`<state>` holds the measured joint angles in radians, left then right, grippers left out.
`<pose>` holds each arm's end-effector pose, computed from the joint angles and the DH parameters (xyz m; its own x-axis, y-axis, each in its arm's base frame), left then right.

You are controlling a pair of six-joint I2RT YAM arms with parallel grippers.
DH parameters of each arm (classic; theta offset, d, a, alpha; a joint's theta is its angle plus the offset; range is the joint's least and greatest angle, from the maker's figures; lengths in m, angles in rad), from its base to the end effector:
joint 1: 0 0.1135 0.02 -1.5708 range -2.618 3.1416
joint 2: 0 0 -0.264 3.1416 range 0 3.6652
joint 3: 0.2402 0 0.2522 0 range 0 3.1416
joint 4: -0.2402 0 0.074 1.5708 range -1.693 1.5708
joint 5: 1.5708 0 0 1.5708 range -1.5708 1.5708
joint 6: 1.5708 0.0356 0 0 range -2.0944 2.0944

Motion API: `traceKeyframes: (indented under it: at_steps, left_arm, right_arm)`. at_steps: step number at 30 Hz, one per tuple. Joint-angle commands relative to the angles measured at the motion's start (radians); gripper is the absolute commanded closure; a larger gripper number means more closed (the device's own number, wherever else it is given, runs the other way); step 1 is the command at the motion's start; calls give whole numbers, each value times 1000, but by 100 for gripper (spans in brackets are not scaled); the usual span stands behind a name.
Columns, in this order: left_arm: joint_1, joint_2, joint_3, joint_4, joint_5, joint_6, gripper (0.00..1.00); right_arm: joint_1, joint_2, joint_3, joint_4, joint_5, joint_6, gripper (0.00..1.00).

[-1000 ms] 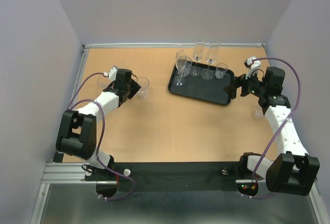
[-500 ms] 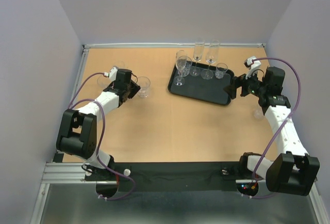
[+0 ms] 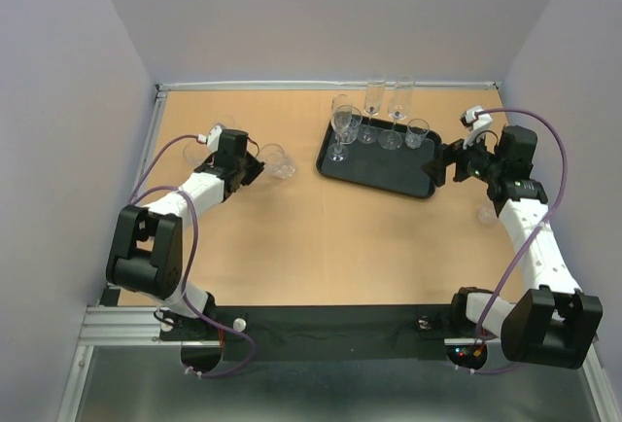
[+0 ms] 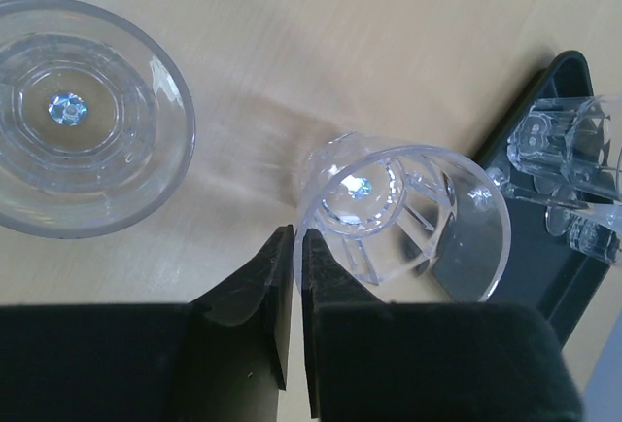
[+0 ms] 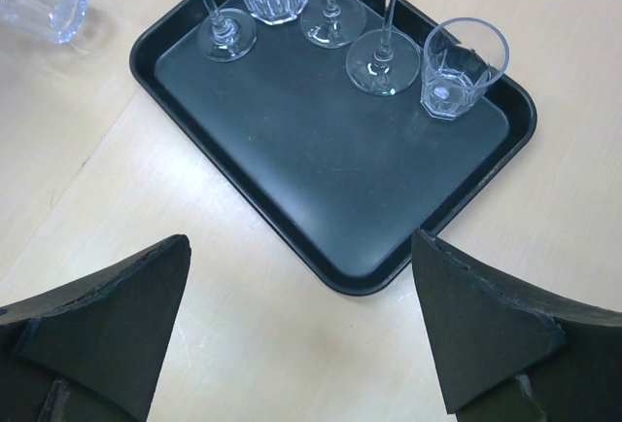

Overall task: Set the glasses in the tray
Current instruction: Grab a glass with a robot arm

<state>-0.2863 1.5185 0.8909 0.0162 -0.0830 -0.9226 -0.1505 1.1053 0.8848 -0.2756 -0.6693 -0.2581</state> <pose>0.3168 -0.0902 0.2190 -0.5049 -0.6795 -0.5323 -0.3084 0.7180 -0.6240 0.2438 -0.0146 0.3059 -0.3473 -0.1498 -0.9257 -0.5280 0.8470 0.0611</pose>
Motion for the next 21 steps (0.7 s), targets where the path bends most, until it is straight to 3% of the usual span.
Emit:
traceKeyframes:
  at_steps: [1,6,12,17,21]
  left_arm:
    - [-1,-30,23,25,11,28,88]
    - [1,-75,14,24,29,73,100]
    - [-1,-155,3,25,78,188,100]
    - [-5,-201,-39,126,299,351,100]
    - [-24,-219,-56,176,347,410,100]
  right_arm:
    - [-8,-27,3,50,4,5,0]
    - [-8,-25,3,50,4,5,0]
    - [-8,-27,3,50,2,5,0]
    - [-8,-28,3,50,0,6,0]
    - [-8,-32,3,50,2,6,0]
